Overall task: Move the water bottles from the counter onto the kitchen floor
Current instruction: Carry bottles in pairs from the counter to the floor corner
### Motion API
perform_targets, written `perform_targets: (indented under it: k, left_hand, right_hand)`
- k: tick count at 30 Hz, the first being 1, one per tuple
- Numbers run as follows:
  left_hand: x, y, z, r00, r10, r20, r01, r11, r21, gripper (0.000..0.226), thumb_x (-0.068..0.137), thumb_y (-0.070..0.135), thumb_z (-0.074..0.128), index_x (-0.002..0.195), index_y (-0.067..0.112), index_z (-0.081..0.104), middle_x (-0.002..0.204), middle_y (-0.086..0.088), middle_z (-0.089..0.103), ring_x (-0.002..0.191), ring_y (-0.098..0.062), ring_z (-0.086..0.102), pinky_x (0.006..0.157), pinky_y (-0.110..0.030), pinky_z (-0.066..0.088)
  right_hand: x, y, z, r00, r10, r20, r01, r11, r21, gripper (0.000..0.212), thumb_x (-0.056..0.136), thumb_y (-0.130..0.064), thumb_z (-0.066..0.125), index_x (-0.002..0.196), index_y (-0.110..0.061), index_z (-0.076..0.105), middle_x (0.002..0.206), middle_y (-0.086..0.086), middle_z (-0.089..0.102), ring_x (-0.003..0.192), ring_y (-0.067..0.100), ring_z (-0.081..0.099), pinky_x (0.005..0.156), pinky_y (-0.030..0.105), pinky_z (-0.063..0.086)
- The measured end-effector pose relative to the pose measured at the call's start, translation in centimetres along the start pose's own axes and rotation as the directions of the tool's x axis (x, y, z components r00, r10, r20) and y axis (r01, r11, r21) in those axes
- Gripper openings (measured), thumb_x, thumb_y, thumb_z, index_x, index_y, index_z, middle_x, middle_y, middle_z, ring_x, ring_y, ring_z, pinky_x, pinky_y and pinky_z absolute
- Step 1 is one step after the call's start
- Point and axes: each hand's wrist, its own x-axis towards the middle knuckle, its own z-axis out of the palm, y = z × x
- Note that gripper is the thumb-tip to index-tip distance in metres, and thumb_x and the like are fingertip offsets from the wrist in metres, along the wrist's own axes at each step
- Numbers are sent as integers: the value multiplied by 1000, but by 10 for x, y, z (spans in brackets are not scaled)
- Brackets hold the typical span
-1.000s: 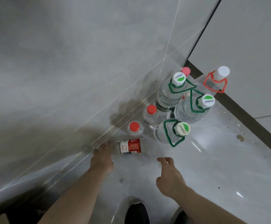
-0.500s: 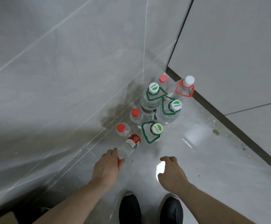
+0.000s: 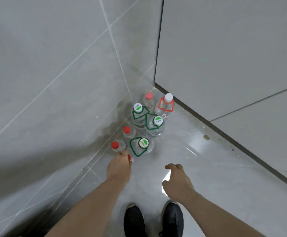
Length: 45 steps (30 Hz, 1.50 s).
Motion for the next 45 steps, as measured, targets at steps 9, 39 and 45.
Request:
perform_targets:
  k: [9, 39, 45]
  left_hand:
    - [-125, 26, -130, 991, 18, 129, -28, 997, 78, 41, 102, 28, 48, 143, 19, 42, 137, -3, 50, 119, -22, 59, 98, -33, 47]
    - [-878, 351, -216, -17, 957, 291, -992, -53, 114, 40, 92, 40, 56, 131, 35, 50, 142, 18, 38, 131, -10, 41, 109, -26, 34]
    - [-1034, 392, -149, -278, 892, 356, -946, -319, 62, 43, 91, 42, 56, 133, 38, 49, 146, 19, 35, 134, -9, 38, 111, -25, 33]
  right_hand:
    - [-153, -26, -82, 993, 63, -97, -48, 987, 152, 66, 84, -12, 54, 148, -23, 43, 149, -2, 35, 100, 22, 67, 78, 28, 48]
    - [-929, 311, 12, 423, 643, -639, 270, 584, 766, 60, 90, -23, 62, 146, -33, 42, 146, -19, 38, 132, 3, 43, 100, 16, 34]
    - [-1039, 406, 81, 230, 777, -586, 336, 502, 797, 59, 89, -23, 62, 144, -36, 45, 142, -21, 40, 131, 1, 43, 100, 14, 34]
